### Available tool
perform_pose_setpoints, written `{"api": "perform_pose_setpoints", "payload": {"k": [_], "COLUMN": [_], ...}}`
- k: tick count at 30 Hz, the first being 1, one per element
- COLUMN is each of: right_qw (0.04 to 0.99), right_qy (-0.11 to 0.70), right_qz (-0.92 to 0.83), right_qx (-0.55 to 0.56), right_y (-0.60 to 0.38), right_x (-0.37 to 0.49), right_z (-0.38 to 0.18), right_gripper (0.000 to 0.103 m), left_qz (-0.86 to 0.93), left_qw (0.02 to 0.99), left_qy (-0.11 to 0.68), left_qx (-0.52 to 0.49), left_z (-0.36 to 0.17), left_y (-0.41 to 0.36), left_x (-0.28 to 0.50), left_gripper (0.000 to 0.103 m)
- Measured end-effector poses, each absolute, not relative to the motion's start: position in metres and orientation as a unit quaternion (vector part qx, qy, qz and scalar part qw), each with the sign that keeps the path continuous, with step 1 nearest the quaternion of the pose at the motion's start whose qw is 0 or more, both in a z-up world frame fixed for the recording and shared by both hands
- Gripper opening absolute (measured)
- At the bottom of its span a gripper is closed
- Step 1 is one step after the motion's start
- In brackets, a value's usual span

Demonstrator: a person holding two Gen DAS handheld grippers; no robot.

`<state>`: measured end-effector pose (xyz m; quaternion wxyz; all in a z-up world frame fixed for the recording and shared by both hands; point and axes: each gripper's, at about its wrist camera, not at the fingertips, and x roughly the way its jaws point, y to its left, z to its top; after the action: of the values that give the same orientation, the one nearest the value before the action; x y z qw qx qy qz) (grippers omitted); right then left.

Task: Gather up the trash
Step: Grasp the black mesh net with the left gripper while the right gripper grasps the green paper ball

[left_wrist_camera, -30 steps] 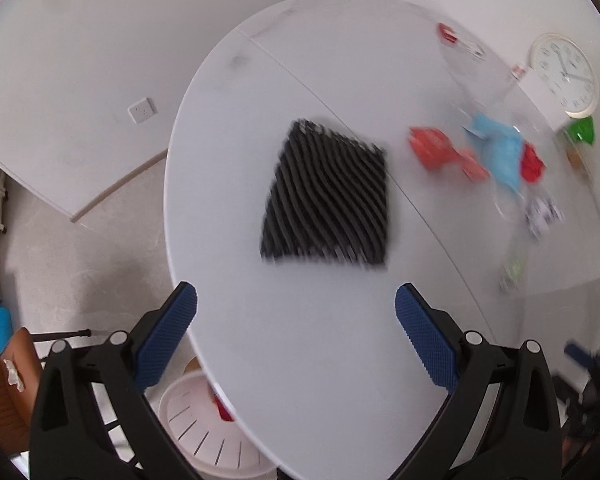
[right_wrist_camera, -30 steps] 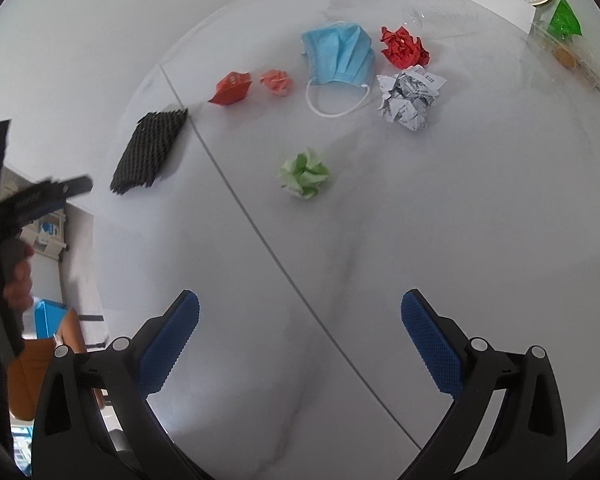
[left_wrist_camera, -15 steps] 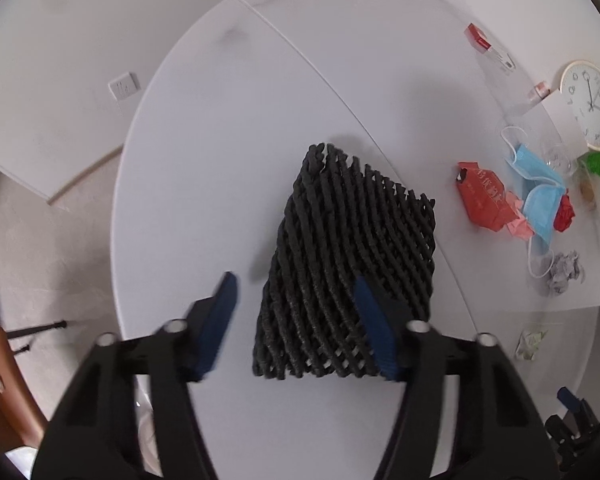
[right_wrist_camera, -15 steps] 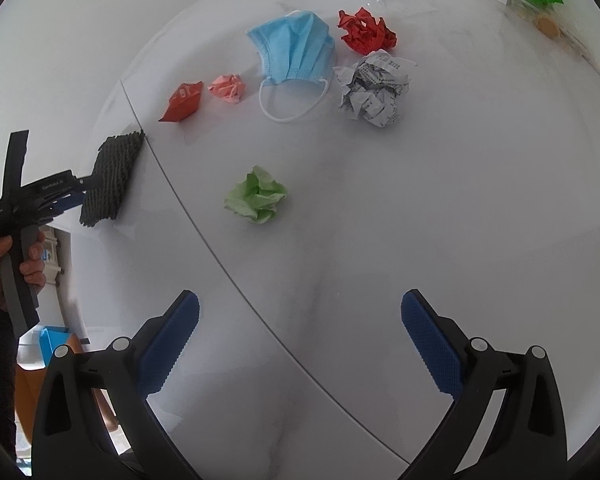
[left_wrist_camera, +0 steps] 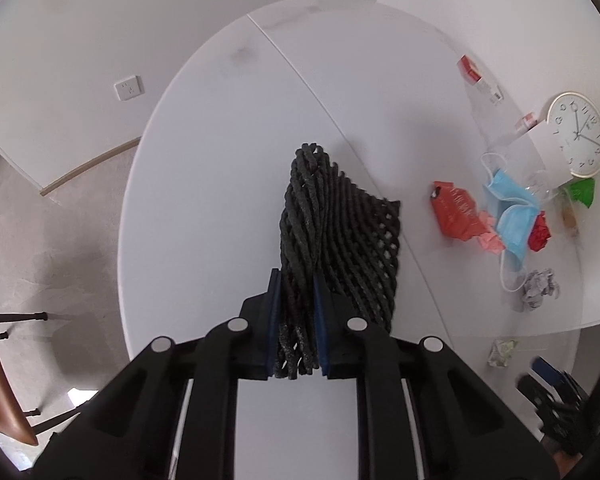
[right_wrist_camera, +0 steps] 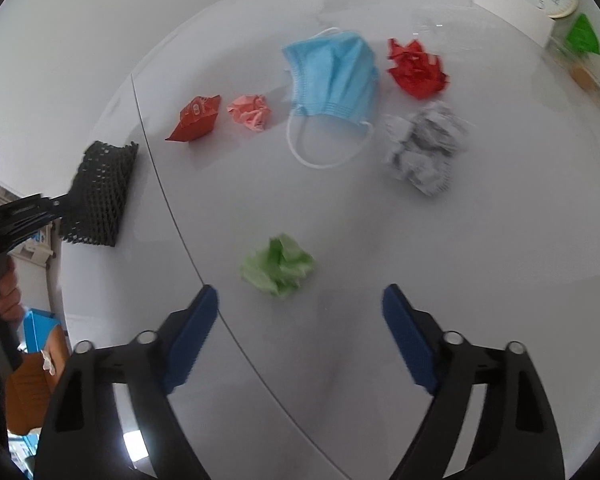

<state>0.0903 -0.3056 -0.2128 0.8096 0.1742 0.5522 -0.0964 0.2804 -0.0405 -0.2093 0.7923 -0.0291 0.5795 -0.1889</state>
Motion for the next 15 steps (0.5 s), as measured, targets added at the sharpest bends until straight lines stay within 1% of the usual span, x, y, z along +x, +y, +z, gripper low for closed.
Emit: {"api": "perform_pose_setpoints", "payload": {"k": [1, 3, 4, 5, 6, 7, 8, 9, 11, 12, 15], "right_qw": [0.808, 0.808, 0.807, 0.806, 0.805, 0.804, 0.803, 0.803, 0.806, 0.806, 0.808], "right_qy": [0.556, 0.559, 0.562, 0.565, 0.567, 0.567, 0.567, 0.567, 0.565, 0.566, 0.564], "right_qz": [-0.092, -0.086, -0.085, -0.084, -0.083, -0.081, -0.079, -0.075, -0.074, -0.073, -0.067], "right_qx": [0.172, 0.166, 0.161, 0.157, 0.156, 0.159, 0.162, 0.165, 0.161, 0.157, 0.159], "right_y": [-0.304, -0.302, -0.3, -0.299, -0.298, -0.298, -0.299, -0.299, -0.298, -0.297, -0.298], "right_x": [0.096, 0.105, 0.109, 0.111, 0.114, 0.115, 0.115, 0.115, 0.113, 0.111, 0.101], "right_z": [-0.216, -0.222, -0.224, -0.227, -0.23, -0.231, -0.232, -0.233, -0.232, -0.231, -0.228], "right_gripper": [0.075, 0.072, 0.066, 0.062, 0.054, 0.043, 0.04, 0.039, 0.035, 0.032, 0.032], "left_qz": [-0.189, -0.188, -0.188, -0.188, -0.186, -0.183, -0.18, -0.177, -0.173, -0.17, -0.158], "left_qw": [0.794, 0.797, 0.798, 0.799, 0.801, 0.804, 0.806, 0.81, 0.813, 0.815, 0.821], "left_qy": [0.577, 0.572, 0.571, 0.569, 0.567, 0.564, 0.561, 0.557, 0.553, 0.551, 0.545], "left_qx": [-0.032, -0.04, -0.043, -0.046, -0.048, -0.049, -0.049, -0.049, -0.056, -0.061, -0.066], "left_z": [-0.206, -0.2, -0.198, -0.196, -0.193, -0.189, -0.186, -0.182, -0.176, -0.172, -0.165], "left_y": [-0.038, -0.03, -0.028, -0.029, -0.027, -0.023, -0.019, -0.014, -0.005, 0.001, 0.018], "left_x": [0.278, 0.273, 0.272, 0.273, 0.271, 0.268, 0.265, 0.261, 0.252, 0.246, 0.228], "left_gripper": [0.015, 0.015, 0.015, 0.015, 0.015, 0.015, 0.015, 0.015, 0.015, 0.015, 0.015]}}
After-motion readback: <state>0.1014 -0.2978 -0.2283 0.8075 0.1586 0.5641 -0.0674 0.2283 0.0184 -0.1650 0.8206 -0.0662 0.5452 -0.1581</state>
